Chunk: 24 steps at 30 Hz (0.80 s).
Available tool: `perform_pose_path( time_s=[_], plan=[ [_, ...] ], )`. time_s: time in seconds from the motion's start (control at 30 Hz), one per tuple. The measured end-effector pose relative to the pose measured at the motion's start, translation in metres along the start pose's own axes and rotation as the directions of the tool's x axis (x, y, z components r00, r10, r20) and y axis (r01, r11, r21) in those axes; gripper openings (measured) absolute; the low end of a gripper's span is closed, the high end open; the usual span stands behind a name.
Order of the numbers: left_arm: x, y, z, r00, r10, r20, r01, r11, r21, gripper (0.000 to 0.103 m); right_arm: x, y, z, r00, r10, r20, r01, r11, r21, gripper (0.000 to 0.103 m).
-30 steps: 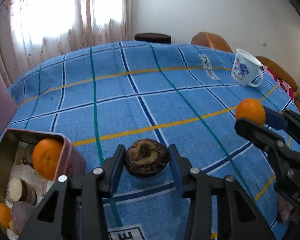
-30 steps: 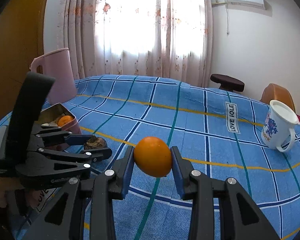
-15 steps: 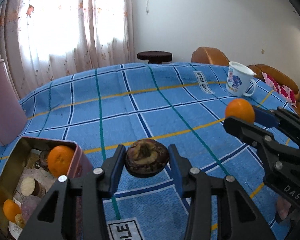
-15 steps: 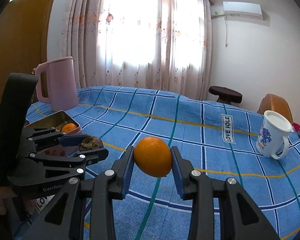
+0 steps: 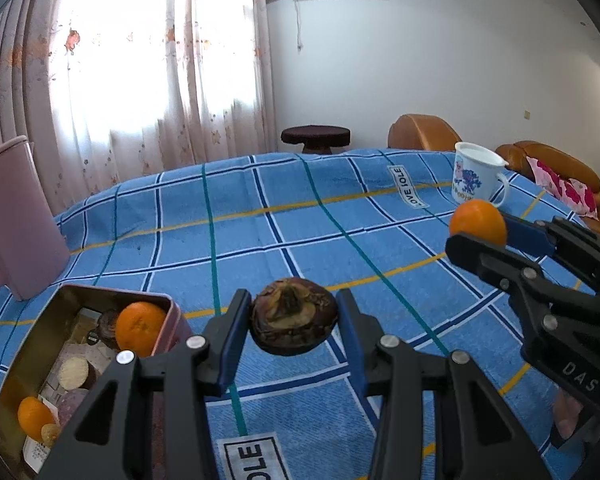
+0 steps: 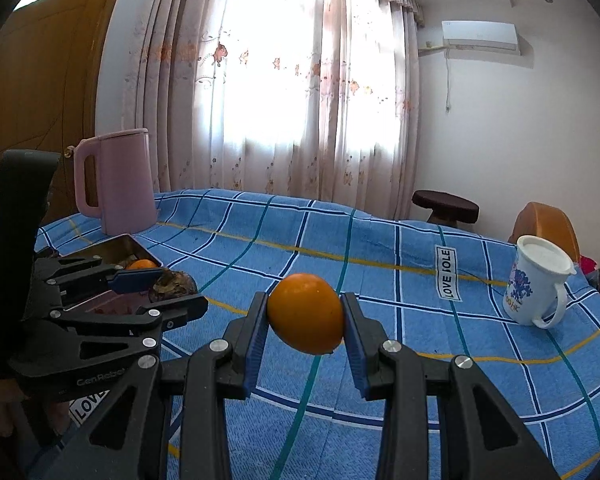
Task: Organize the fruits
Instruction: 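Hold the dark fruit in the left tool while the right tool holds the orange above the table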
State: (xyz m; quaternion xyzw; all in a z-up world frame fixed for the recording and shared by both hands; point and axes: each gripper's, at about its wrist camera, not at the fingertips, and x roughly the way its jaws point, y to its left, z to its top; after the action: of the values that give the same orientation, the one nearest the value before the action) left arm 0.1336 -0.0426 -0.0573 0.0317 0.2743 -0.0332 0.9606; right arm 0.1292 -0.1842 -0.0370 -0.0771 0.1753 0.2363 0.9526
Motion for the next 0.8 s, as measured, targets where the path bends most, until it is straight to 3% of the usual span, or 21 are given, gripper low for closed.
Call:
perform_pose_path(
  time_s=[0.8],
  plan=[
    [-0.028, 0.003, -0.004, 0.988, 0.042, 0.145, -0.039, 0.999, -0.027, 0.045, -0.023, 0.006, -0.004, 0.995, -0.016, 0.094, 0.018, 1.000, -0.025, 0.038]
  ],
)
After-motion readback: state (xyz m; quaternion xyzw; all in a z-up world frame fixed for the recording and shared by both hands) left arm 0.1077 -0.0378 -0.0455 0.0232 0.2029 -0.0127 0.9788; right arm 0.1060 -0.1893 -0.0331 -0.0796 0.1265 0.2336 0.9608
